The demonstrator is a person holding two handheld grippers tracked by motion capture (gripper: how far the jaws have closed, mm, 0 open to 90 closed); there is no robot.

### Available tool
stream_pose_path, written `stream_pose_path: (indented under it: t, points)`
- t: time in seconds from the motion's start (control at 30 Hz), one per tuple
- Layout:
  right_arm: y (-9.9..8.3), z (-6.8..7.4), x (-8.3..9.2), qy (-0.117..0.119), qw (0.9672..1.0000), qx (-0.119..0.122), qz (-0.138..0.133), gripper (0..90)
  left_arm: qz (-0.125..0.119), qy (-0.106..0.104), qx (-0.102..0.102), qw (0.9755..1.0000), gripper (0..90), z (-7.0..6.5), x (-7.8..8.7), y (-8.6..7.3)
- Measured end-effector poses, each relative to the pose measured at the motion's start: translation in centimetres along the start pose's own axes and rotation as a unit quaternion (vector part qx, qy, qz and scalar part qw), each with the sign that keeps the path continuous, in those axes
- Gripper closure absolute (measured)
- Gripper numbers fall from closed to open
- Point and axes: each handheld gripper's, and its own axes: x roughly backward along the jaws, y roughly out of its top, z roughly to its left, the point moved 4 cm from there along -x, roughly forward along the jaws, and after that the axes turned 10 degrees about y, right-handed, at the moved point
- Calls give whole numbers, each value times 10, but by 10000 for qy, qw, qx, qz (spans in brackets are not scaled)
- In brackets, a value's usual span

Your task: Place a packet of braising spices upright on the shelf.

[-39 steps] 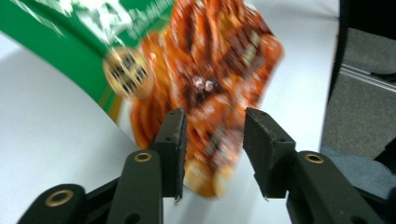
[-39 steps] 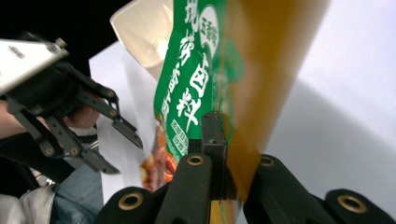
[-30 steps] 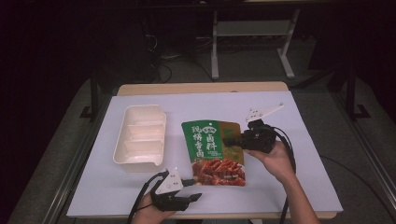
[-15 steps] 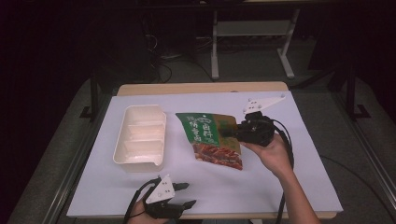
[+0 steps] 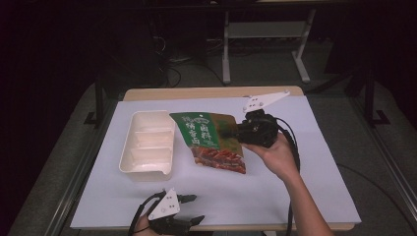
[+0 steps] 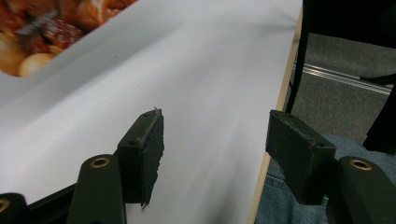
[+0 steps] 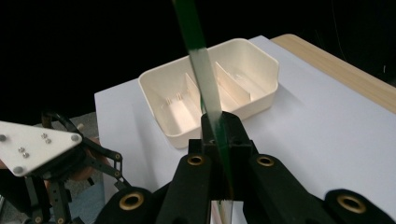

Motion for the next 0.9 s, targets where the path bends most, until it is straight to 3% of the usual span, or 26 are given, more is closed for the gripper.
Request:
stream_pose_path:
  t: [0.4,0.9]
  points:
    - [26,9,-17,150,9996,239,3,900,-83,56,-17,9999,352,3,3,-2]
    - [56,19,-37,315,9988,362,-70,900,-195,64,-96,9997,339,1,3,-3]
